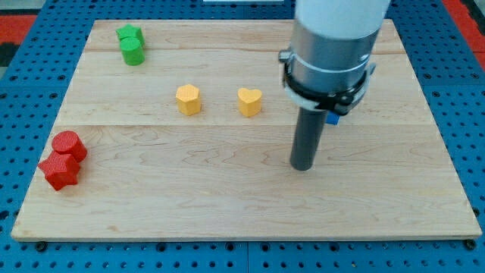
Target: Move the red blocks to the left center of the board
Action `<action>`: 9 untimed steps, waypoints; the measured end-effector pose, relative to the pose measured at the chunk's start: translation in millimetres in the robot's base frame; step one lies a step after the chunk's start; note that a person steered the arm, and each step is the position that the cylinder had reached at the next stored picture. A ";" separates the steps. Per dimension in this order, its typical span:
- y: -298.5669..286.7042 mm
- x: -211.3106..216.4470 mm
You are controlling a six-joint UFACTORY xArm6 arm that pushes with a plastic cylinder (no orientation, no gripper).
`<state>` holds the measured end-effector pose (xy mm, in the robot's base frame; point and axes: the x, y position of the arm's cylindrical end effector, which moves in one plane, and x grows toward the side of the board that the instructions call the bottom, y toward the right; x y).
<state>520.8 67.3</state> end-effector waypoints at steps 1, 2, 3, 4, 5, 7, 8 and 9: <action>-30.1 0.0; -56.0 0.0; -79.7 4.5; -114.0 10.8; -165.1 15.6; -236.5 71.2; -302.9 96.0; -319.6 84.0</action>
<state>604.8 -252.3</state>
